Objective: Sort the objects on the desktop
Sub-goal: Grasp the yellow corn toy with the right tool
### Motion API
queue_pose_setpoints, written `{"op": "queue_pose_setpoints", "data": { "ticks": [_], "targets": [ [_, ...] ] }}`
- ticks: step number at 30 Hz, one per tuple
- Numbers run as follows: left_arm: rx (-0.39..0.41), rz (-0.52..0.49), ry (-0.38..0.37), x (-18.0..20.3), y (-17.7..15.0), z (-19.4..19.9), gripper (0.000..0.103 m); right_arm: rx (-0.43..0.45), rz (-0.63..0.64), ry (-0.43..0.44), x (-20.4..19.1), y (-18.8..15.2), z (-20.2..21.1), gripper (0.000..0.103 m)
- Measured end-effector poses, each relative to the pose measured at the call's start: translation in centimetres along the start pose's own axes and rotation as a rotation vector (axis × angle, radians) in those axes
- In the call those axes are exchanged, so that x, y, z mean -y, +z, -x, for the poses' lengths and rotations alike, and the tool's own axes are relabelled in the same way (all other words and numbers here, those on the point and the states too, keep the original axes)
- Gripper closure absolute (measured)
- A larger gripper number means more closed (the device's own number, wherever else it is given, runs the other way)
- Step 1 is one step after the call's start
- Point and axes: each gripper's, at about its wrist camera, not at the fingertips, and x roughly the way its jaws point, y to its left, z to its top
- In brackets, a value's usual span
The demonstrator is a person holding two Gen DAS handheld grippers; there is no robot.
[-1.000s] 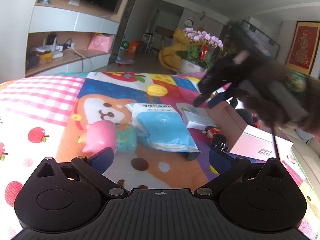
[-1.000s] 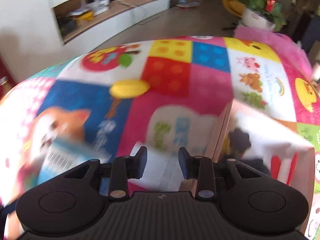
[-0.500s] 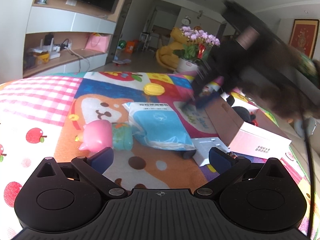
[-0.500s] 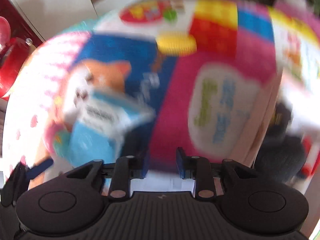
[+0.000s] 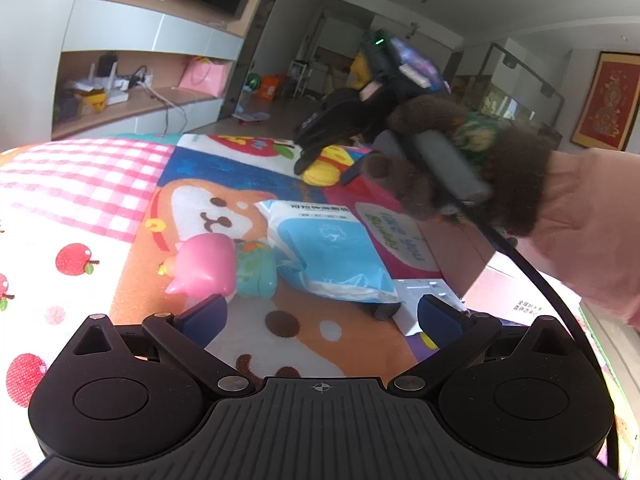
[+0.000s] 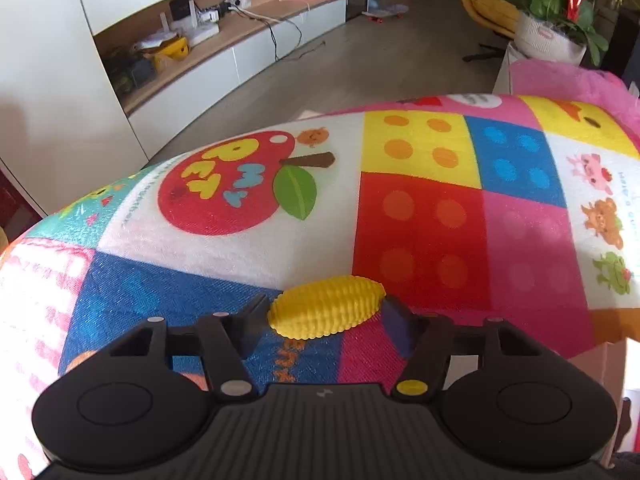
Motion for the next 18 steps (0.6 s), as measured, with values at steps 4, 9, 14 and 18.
{"op": "queue_pose_setpoints", "data": {
  "ticks": [4,9,14,18],
  "targets": [
    [0.000,0.003,-0.002,0.0,0.0,0.0,0.000,0.056,0.019,0.127,1.0,-3.8,7.1,0.042],
    [0.007,-0.003,0.002,0.1,-0.1,0.1,0.000,0.127,0.044,0.178,4.3,-14.0,17.4,0.041],
    [0.010,-0.007,0.014,0.2,0.0,-0.1,0.000,0.121,-0.001,0.039,8.8,-21.9,20.2,0.041],
    [0.000,-0.038,0.087,1.1,0.0,0.0,0.000,0.165,-0.146,0.046,13.5,-25.4,20.7,0.032]
  ]
}}
